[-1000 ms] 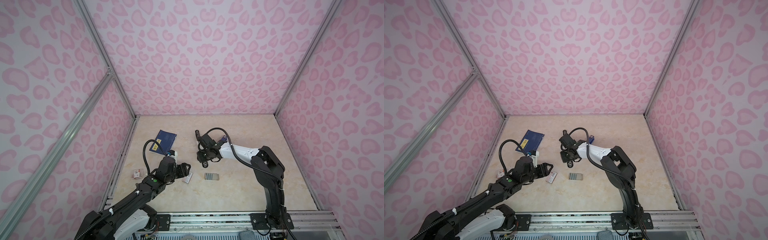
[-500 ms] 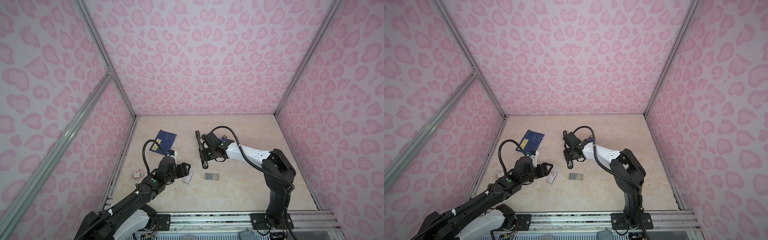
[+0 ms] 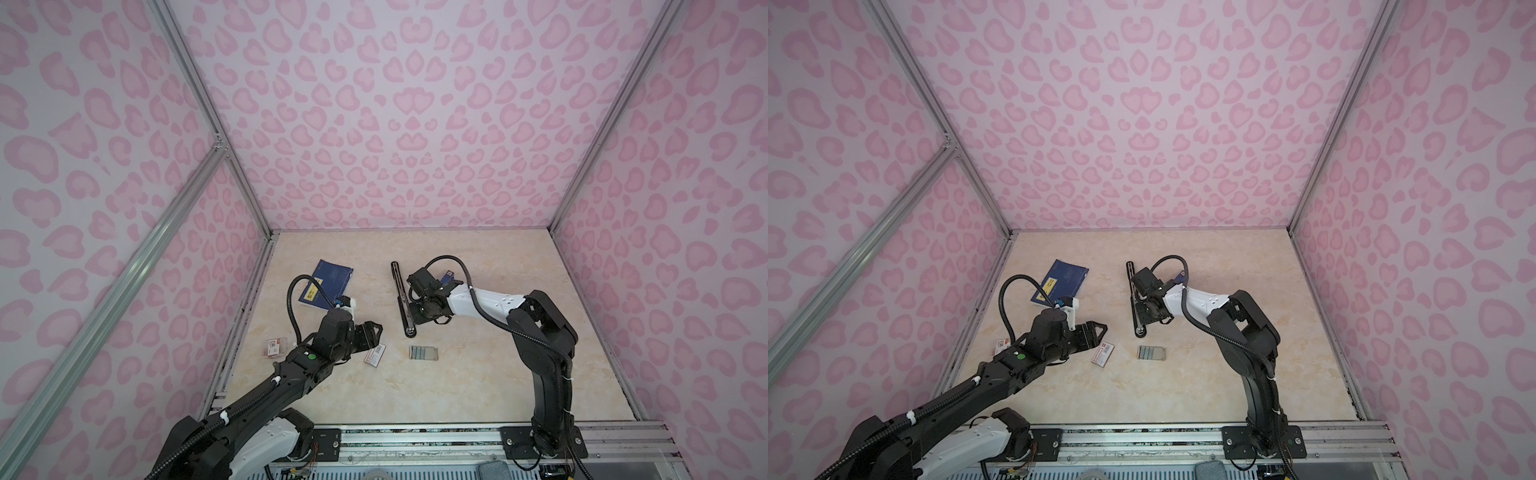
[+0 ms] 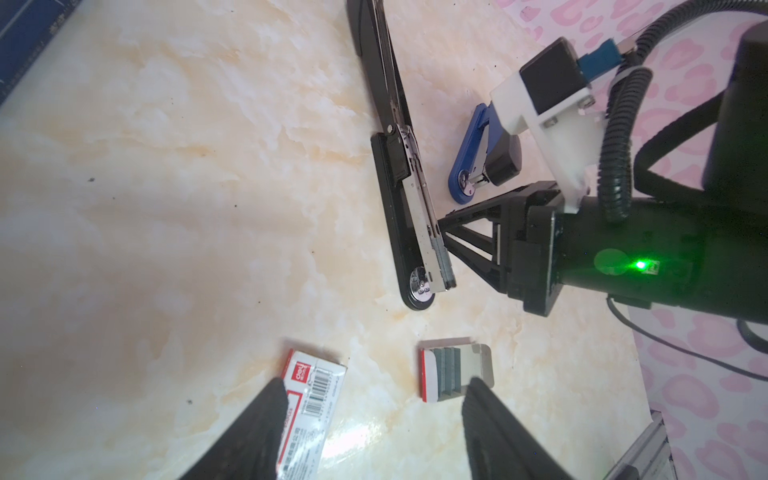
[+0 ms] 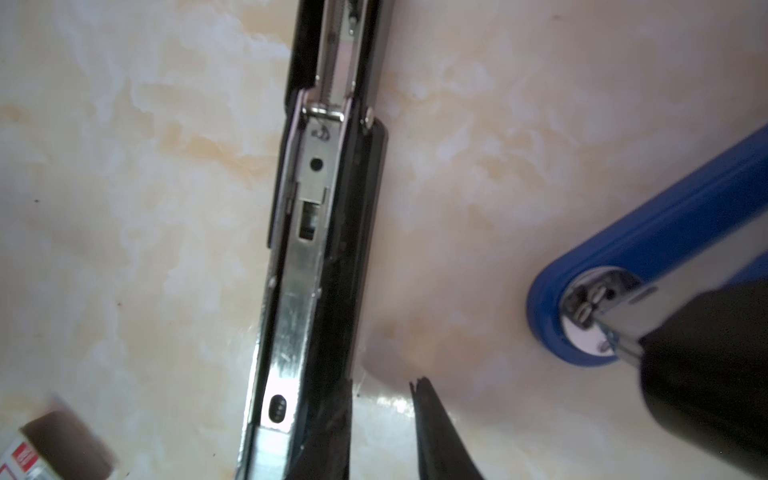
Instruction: Load the staples into the stapler
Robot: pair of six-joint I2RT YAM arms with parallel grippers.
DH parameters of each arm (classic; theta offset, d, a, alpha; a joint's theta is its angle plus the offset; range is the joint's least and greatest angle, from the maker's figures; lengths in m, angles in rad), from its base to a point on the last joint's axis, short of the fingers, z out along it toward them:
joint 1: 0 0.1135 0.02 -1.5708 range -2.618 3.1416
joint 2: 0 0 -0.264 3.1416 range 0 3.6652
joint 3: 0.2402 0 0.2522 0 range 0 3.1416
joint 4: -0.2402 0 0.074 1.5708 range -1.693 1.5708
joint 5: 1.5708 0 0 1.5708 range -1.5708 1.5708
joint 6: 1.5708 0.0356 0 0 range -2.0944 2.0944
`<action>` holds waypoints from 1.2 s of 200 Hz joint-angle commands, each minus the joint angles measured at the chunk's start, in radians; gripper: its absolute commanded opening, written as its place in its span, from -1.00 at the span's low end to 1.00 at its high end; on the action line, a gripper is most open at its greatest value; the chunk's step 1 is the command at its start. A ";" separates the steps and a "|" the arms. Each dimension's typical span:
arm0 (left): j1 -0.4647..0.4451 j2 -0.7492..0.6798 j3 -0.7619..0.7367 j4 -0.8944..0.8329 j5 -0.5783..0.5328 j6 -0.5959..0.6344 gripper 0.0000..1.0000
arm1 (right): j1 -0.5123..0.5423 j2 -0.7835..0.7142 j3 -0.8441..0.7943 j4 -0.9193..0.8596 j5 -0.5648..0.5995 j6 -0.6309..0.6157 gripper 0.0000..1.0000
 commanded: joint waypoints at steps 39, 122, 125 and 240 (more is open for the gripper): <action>0.000 0.031 0.073 -0.087 -0.087 0.029 0.44 | 0.085 0.064 0.084 0.045 -0.101 0.003 -0.42; 0.003 0.127 0.187 -0.184 -0.145 0.129 0.50 | 0.090 0.025 0.120 0.112 -0.171 0.002 -0.23; 0.003 0.137 0.191 -0.186 -0.147 0.133 0.50 | 0.085 0.014 0.086 0.122 -0.176 0.005 -0.22; -0.059 0.391 0.262 -0.059 -0.230 0.271 0.41 | -0.142 -0.058 -0.167 0.378 -0.322 0.124 -0.19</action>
